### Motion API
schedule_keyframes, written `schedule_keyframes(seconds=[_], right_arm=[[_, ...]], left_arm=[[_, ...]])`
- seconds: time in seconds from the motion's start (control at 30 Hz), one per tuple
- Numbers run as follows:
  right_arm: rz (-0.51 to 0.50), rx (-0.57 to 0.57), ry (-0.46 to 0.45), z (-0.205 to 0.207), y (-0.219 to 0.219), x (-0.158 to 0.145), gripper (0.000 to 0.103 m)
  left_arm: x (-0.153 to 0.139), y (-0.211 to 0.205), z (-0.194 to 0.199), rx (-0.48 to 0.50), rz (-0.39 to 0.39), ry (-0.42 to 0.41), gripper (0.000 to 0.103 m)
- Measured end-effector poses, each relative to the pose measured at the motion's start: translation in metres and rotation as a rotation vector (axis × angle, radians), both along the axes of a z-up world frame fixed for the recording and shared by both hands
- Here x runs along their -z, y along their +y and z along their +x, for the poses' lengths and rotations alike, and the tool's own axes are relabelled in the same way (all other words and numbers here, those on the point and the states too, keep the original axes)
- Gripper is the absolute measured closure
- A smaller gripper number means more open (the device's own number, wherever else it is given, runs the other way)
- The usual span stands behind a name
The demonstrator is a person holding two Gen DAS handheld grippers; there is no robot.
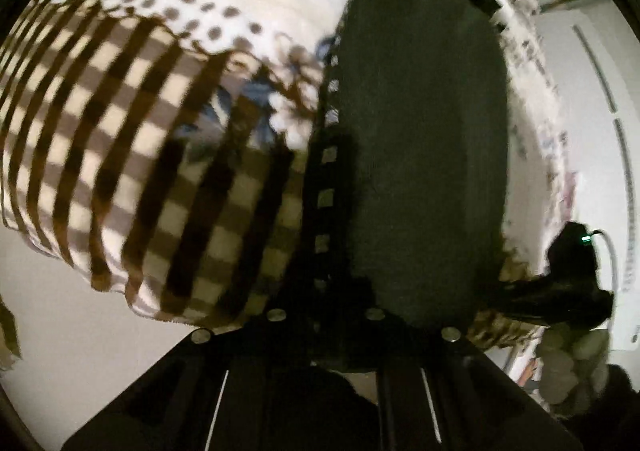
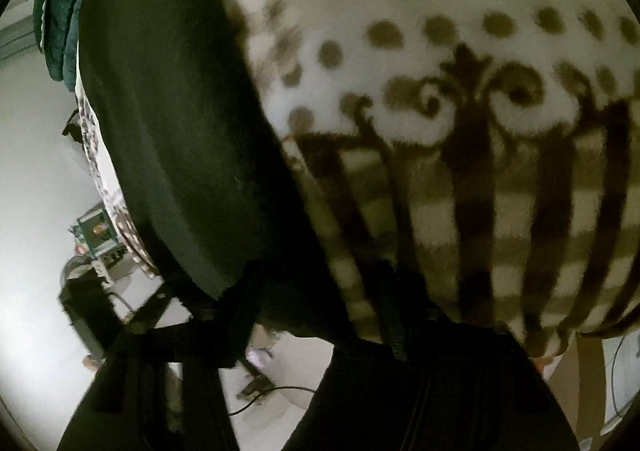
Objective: Fold small clothes
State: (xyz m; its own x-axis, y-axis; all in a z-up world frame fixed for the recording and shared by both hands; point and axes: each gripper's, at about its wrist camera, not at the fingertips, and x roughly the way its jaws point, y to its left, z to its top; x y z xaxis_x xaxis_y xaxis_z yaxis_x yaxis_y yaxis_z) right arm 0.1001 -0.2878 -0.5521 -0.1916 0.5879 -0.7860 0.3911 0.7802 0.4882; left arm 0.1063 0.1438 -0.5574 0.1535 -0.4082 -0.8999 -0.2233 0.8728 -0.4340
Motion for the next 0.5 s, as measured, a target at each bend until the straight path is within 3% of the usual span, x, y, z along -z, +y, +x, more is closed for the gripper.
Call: schedule_keyframes(seconds=[0.07,0.2,0.23,0.3,0.37,0.5], right_arm=[[-0.011,-0.004,-0.037,-0.005,0.028,-0.001,0.089],[0.011,-0.044,-0.073,-0.013,0.038,-0.006,0.092],[0.016,-0.044,-0.067,-0.018,0.024,-0.007,0.090],[0.078,-0.001,-0.036,-0.023,0.010,0.001,0.078],[0.126,0.018,-0.034,-0.028,0.011,0.003,0.067],[0.170,-0.017,-0.055,-0.029,0.026,0.011,0.062]], left_arm=[[-0.009,0.008,-0.003,-0.012,-0.015,-0.026,0.097],[0.000,0.025,0.001,-0.004,-0.107,-0.013,0.093],[0.003,0.028,0.000,-0.005,-0.124,-0.004,0.090],[0.011,0.030,0.001,-0.002,-0.133,0.005,0.067],[0.015,0.030,0.001,0.006,-0.173,-0.009,0.050],[0.033,0.021,0.010,0.034,-0.192,0.012,0.046]])
